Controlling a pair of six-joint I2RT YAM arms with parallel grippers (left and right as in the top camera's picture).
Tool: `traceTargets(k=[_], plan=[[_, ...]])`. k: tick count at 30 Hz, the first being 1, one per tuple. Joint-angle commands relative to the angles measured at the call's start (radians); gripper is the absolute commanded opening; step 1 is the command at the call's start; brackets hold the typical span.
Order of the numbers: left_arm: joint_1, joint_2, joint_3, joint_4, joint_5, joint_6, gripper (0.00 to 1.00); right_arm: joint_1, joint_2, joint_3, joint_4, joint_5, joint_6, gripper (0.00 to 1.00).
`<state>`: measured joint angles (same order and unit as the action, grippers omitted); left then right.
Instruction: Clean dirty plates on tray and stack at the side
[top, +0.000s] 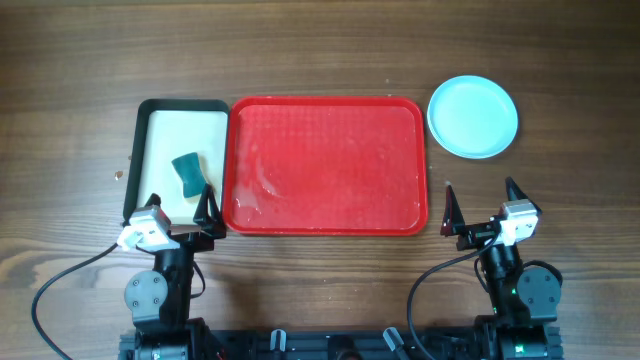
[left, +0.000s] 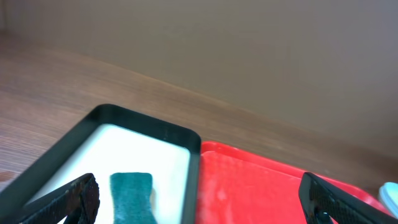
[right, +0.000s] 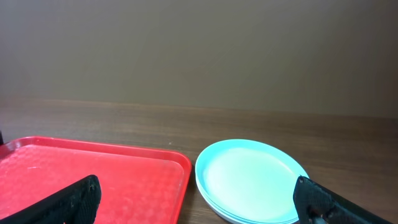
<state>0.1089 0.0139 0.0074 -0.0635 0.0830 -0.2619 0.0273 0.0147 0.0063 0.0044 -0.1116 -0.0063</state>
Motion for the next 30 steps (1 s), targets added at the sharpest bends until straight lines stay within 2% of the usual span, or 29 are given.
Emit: traceTargets(k=[1,3,7,30], plan=[[-0.007,-0.010,-0.002,-0.013,-0.040,0.055,1.00,-0.005,-0.010,-0.001,0.004,-0.015,-0.018,1.00],[-0.010,-0.010,-0.002,-0.013,-0.031,0.090,1.00,-0.005,-0.010,-0.001,0.005,-0.015,-0.017,1.00],[-0.034,-0.010,-0.002,-0.011,-0.009,0.233,1.00,-0.005,-0.010,-0.001,0.005,-0.015,-0.017,1.00],[-0.033,-0.009,-0.002,-0.009,-0.010,0.231,1.00,-0.005,-0.010,-0.001,0.004,-0.015,-0.017,1.00]])
